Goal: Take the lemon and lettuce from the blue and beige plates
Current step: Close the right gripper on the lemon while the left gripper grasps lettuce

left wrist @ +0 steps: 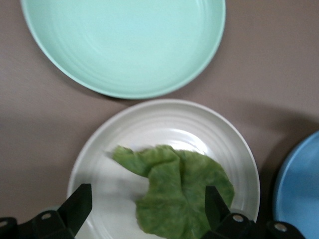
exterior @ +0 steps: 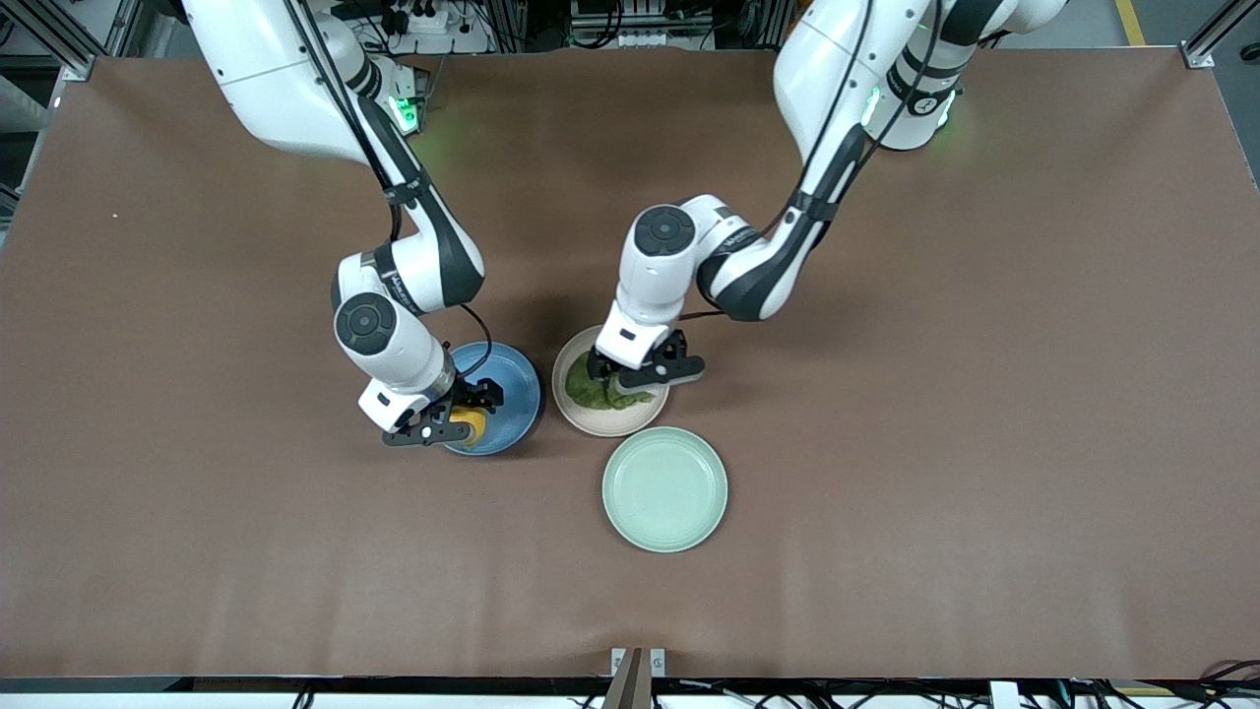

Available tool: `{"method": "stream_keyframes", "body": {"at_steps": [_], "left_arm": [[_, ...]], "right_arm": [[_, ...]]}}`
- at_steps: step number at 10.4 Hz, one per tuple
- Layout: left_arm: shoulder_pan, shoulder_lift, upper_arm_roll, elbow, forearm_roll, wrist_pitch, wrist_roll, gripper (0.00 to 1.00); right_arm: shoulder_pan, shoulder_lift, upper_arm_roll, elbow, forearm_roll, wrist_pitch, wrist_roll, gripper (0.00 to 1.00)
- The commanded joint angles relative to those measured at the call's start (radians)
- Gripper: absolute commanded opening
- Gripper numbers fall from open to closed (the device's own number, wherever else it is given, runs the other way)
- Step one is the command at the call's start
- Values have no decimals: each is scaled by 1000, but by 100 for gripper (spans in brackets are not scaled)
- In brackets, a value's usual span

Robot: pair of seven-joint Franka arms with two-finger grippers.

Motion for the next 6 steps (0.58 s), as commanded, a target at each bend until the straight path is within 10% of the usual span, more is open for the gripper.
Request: {"method": "stream_keyframes", "body": {"at_steps": [1, 6], "left_arm": [[-35, 47, 37, 22, 33, 38, -33, 100], [-46, 90, 49, 61, 76, 80, -34, 100]], "right_arm": [[18, 19, -8, -3, 18, 36, 7, 100], [29, 52, -8, -24, 16, 102, 7, 100]]}}
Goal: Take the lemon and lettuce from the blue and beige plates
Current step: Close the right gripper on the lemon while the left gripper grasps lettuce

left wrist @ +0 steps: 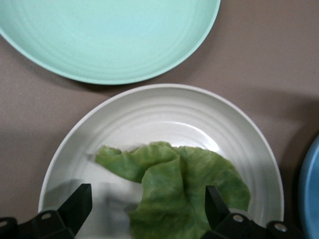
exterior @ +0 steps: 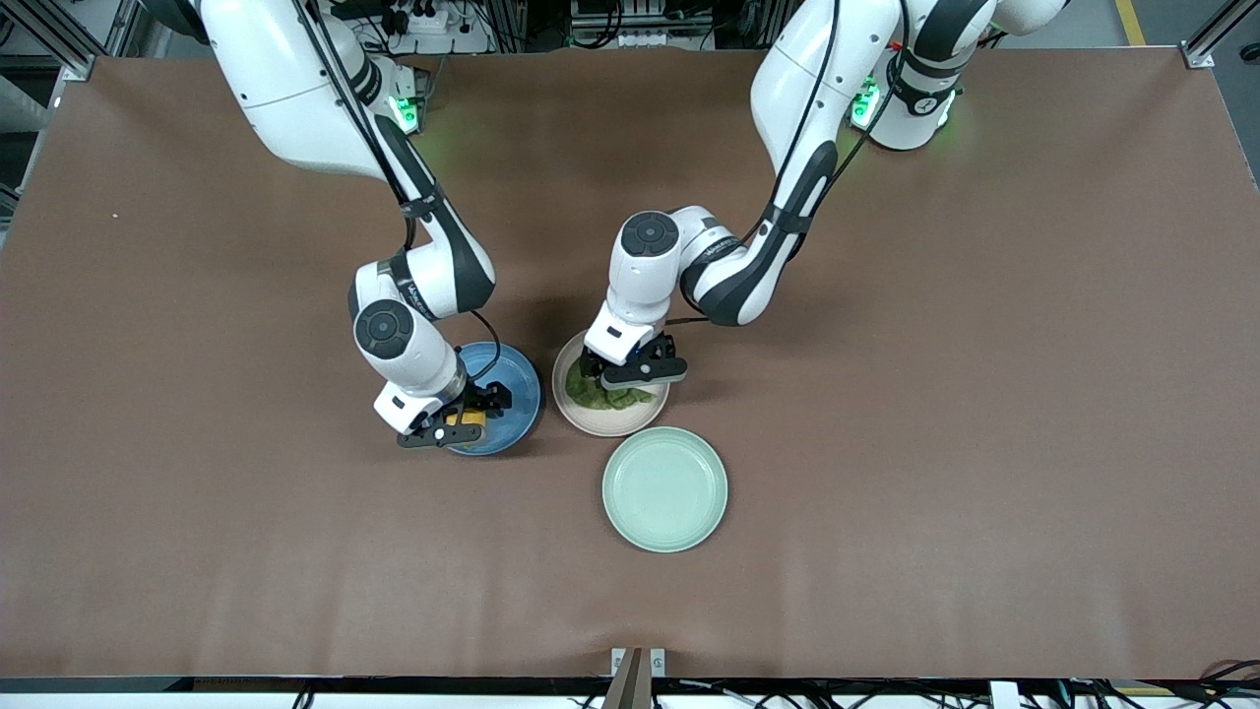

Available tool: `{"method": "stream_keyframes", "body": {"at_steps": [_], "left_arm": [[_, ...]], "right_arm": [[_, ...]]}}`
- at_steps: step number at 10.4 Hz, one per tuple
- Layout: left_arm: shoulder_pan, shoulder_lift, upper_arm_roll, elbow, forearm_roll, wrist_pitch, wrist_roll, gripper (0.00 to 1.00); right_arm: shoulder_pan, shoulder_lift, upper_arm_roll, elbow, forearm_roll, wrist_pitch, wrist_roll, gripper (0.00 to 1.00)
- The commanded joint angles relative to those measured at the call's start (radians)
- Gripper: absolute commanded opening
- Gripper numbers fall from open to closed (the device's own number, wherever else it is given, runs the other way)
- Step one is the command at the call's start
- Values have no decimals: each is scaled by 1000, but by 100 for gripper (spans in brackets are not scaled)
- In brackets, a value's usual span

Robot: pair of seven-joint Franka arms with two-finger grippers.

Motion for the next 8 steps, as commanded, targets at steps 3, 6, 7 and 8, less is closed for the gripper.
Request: {"method": "stream_keyframes", "body": {"at_steps": [3, 6, 7, 8], "left_arm": [[-47, 41, 51, 50, 33, 10, -34, 100], [-47, 52, 51, 57, 35, 14, -71, 100], [-47, 52, 51, 57, 33, 13, -71, 100], [-47, 52, 51, 57, 35, 14, -71, 100]], "right_arm": [[13, 9, -8, -20, 16, 32, -3, 84], [13, 6, -8, -12, 15, 21, -4, 62], [13, 3, -8, -9, 15, 20, -4, 61], [9, 0, -8, -4, 15, 8, -3, 58]]}}
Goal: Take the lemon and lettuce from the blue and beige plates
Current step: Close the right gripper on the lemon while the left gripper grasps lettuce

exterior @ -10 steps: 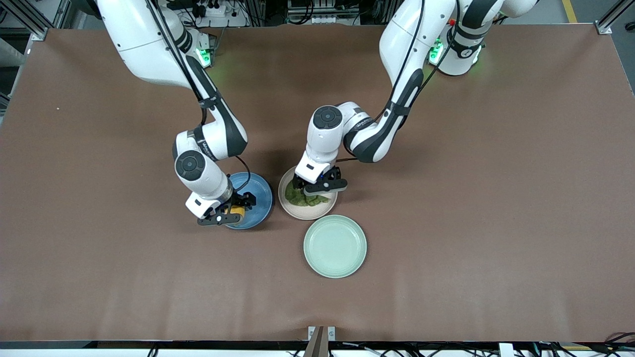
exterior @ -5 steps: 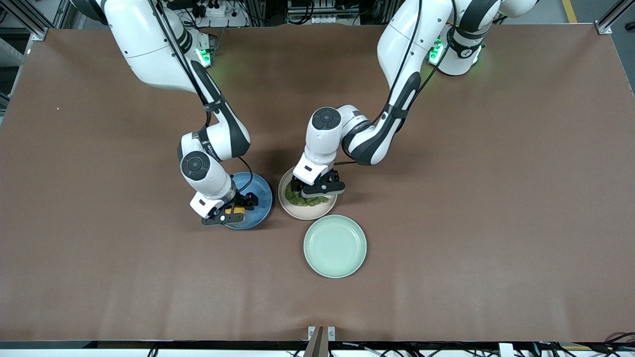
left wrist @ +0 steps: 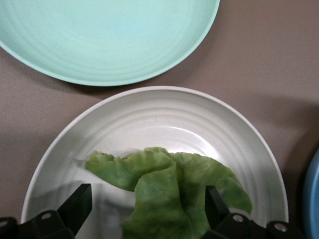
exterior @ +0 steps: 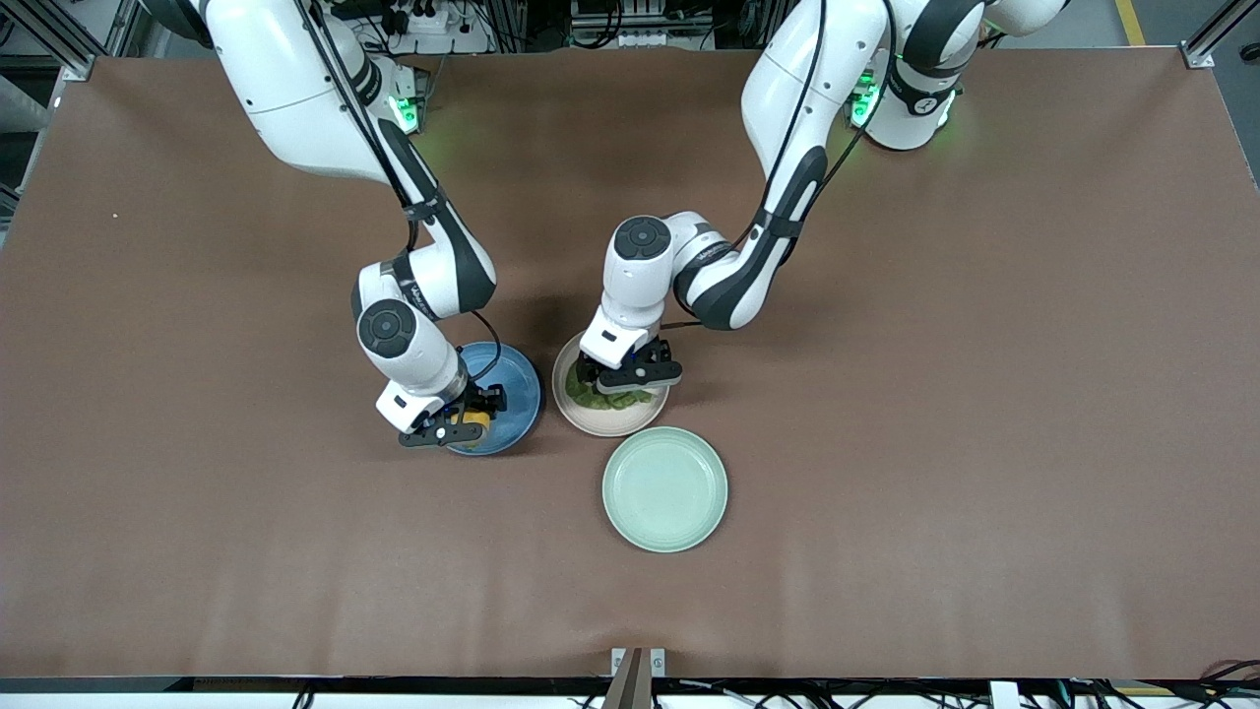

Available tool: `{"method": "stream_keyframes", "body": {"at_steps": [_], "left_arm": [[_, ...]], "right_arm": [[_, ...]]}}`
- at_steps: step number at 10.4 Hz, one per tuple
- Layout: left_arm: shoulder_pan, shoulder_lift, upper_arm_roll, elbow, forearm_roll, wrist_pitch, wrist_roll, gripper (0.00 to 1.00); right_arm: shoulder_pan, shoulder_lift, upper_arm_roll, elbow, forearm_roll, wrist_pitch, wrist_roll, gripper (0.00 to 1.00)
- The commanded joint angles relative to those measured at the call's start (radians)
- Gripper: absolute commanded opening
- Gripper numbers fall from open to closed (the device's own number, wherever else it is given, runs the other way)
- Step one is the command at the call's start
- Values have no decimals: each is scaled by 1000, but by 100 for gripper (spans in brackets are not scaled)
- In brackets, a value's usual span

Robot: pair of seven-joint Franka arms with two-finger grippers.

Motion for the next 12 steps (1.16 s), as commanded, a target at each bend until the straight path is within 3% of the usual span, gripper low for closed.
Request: {"method": "stream_keyframes", "body": {"at_steps": [1, 5, 10, 11, 12], "left_arm": [[-15, 17, 18, 21, 33, 12, -47, 100], [-27, 23, 18, 18, 36, 10, -49, 100], [-29, 23, 20, 17, 39, 10, -49, 100], [-29, 23, 26, 17, 37, 10, -56, 68], [-29, 23, 26, 17, 37, 10, -85, 16]], "right_arm": [[3, -10, -5, 21, 15, -57, -3, 58], [-7, -15, -13, 145, 13, -254, 1, 58], [-92, -15, -13, 303, 3, -488, -75, 59], [-111, -15, -13, 329, 1, -523, -104, 59], [-132, -15, -13, 358, -3, -564, -136, 59]]}}
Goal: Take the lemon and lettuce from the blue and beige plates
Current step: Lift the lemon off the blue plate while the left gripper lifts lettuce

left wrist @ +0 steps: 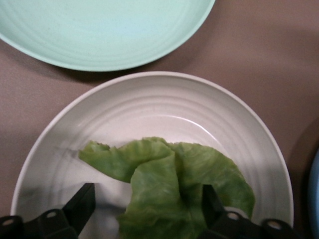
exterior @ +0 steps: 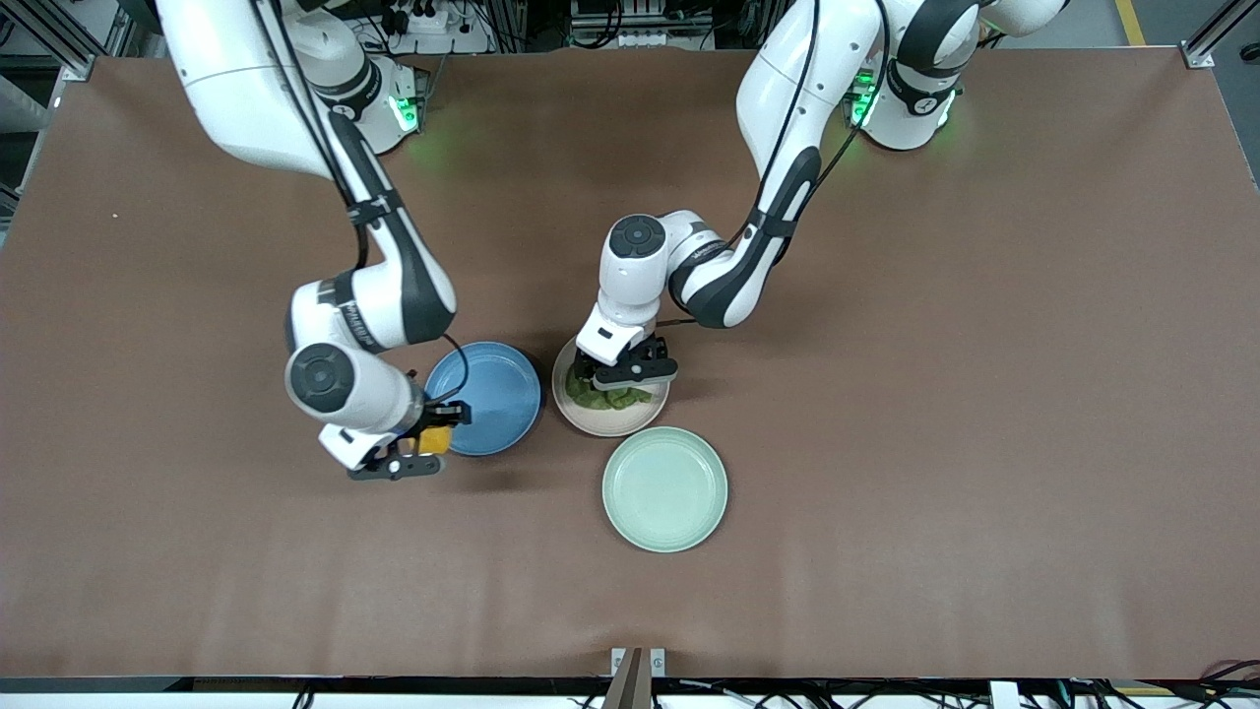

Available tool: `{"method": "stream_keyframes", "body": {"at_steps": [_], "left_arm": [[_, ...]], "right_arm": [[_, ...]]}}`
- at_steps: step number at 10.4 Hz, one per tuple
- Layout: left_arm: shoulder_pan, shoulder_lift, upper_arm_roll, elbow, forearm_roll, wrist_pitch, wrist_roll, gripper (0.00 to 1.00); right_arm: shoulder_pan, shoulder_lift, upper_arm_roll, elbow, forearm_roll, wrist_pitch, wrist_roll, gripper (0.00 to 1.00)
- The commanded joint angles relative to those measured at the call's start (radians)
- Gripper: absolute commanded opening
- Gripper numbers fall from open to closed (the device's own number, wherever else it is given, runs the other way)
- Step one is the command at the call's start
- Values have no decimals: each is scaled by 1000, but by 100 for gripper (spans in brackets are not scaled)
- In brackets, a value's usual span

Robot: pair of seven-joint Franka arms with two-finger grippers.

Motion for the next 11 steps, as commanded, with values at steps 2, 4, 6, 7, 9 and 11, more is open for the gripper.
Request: {"method": "stream_keyframes", "body": {"at_steps": [2, 4, 6, 7, 9, 11], "left_arm": [[-18, 10, 20, 15, 37, 10, -84, 0], [-20, 1, 20, 13, 39, 10, -91, 0], [-23, -10, 20, 10, 40, 2, -99, 0], [-23, -21, 20, 9, 40, -7, -99, 0], [-23, -42, 20, 9, 40, -63, -99, 0], [-23, -61, 19, 9, 40, -119, -98, 0]], "right_arm": [[-94, -9, 11, 105, -10, -169, -127, 59], [-140, -20, 11, 127, -21, -206, -201, 59], [-169, -21, 12, 127, -21, -206, -235, 59], [-174, -21, 11, 127, -24, -206, -236, 59], [-194, -21, 11, 125, -73, -208, -241, 59], [-198, -23, 11, 121, -101, -215, -262, 59]]}}
